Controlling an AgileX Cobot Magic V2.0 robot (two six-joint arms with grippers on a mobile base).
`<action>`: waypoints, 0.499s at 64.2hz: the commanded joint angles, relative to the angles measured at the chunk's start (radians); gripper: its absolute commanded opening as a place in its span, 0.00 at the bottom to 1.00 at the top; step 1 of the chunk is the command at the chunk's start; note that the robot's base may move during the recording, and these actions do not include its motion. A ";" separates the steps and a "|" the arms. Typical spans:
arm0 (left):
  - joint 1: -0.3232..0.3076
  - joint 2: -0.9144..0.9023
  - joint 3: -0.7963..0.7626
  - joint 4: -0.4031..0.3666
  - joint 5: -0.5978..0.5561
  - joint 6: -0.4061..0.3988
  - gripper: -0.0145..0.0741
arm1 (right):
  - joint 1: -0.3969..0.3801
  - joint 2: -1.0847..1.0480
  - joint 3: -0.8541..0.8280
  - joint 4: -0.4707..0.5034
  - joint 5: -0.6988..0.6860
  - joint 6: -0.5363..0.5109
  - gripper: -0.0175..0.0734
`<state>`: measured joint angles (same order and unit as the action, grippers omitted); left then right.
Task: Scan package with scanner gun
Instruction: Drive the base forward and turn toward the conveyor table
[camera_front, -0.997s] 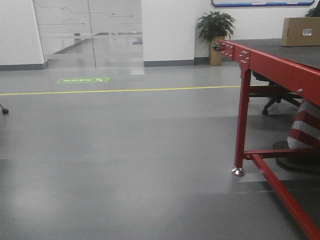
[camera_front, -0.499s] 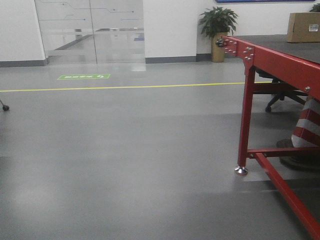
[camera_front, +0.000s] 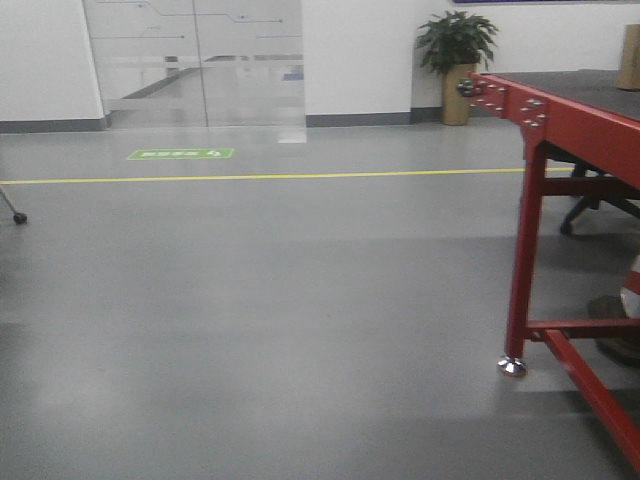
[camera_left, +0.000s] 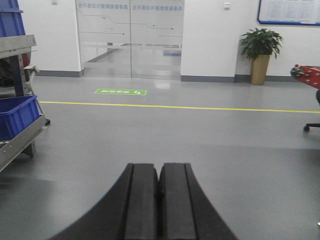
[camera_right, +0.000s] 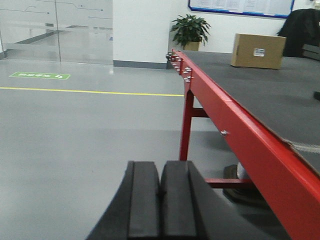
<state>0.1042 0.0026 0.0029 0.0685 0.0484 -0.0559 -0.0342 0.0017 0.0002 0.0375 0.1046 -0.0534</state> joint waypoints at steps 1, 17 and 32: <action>0.001 -0.003 -0.003 -0.005 -0.013 -0.005 0.04 | -0.005 -0.002 0.000 -0.004 -0.023 -0.002 0.01; 0.001 -0.003 -0.003 -0.005 -0.013 -0.005 0.04 | -0.005 -0.002 0.000 -0.004 -0.023 -0.002 0.01; 0.001 -0.003 -0.003 -0.005 -0.013 -0.005 0.04 | -0.005 -0.002 0.000 -0.004 -0.023 -0.002 0.01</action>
<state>0.1042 0.0026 0.0029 0.0685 0.0484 -0.0559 -0.0342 0.0017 0.0002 0.0375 0.1046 -0.0534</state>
